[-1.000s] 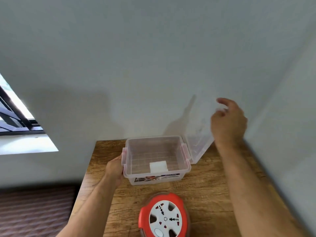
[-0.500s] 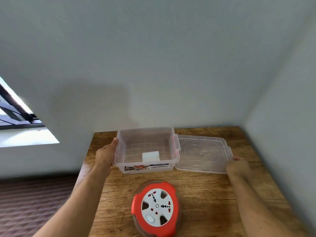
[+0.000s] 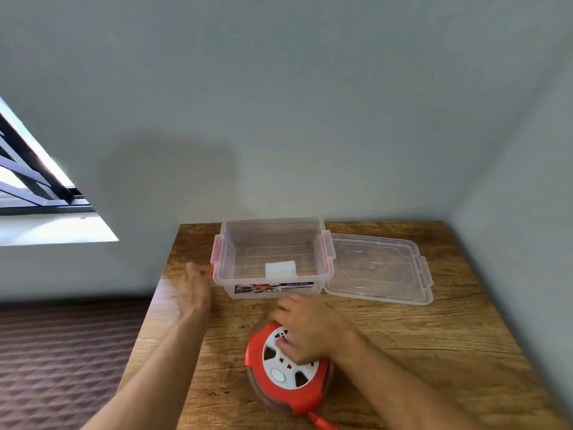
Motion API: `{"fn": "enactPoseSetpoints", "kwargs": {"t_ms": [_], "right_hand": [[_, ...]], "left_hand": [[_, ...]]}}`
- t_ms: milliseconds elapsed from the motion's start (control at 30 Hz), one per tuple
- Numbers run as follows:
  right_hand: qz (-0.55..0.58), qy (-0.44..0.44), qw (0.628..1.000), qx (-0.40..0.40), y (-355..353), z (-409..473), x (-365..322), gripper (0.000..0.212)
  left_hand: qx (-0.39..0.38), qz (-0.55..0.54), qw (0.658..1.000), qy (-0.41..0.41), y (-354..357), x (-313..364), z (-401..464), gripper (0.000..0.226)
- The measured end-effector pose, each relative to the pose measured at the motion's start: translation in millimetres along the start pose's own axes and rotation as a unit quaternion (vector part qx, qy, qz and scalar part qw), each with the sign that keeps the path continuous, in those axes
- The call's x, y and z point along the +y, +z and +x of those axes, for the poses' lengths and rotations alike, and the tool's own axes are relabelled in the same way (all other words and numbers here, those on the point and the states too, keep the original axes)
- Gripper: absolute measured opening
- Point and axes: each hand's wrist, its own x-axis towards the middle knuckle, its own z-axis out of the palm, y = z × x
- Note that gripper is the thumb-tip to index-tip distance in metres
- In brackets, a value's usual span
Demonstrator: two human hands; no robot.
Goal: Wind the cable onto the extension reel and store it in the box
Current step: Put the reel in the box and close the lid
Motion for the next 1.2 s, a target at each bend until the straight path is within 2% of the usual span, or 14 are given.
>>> {"fn": "enactPoseSetpoints", "kwargs": {"t_ms": [67,167,333,467,533,667,700,767,833,933,1000,1067,1133,1200], "right_hand": [[0.039,0.069,0.994,-0.076,0,4,-9,0.077],[0.058,0.098,0.983,-0.142,-9,13,-14,0.096],[0.104,0.159,0.964,-0.184,-14,27,-19,0.089],[0.161,0.198,0.939,-0.229,-23,33,-17,0.071],[0.159,0.190,0.941,-0.231,-33,33,-16,0.068],[0.287,0.175,0.927,-0.165,-89,26,-3,0.056],[0.333,0.184,0.916,-0.127,-105,25,4,0.052],[0.419,0.215,0.881,-0.031,-131,26,19,0.045],[0.482,0.263,0.833,0.063,-144,33,34,0.043],[0.533,0.362,0.744,0.175,-139,51,50,0.048],[0.556,0.420,0.684,0.217,-126,62,54,0.062],[0.562,0.448,0.659,0.222,-110,69,54,0.071],[0.547,0.460,0.669,0.206,-100,74,52,0.061],[0.513,0.461,0.700,0.185,-94,76,53,0.051]], "left_hand": [[-0.038,0.046,0.998,0.006,-2,-13,0,0.073],[-0.070,0.038,0.996,0.028,-2,-10,-10,0.072],[-0.100,0.047,0.991,0.080,-1,-3,-1,0.091],[-0.123,0.009,0.986,0.111,-4,13,-11,0.052],[-0.151,0.019,0.975,0.164,-5,19,-8,0.047],[-0.190,0.055,0.966,0.165,-8,30,3,0.043],[-0.179,0.064,0.966,0.174,-8,32,4,0.038],[-0.091,0.070,0.966,0.232,-8,38,4,0.030],[-0.046,0.040,0.956,0.288,-9,47,1,0.036],[-0.194,-0.048,0.952,0.230,-3,71,-8,0.058],[-0.281,-0.047,0.940,0.187,7,85,-11,0.041],[-0.289,0.050,0.933,0.208,17,89,-6,0.017],[-0.256,0.209,0.911,0.246,23,91,-1,0.034],[-0.232,0.323,0.876,0.273,26,99,-2,0.059]]}}
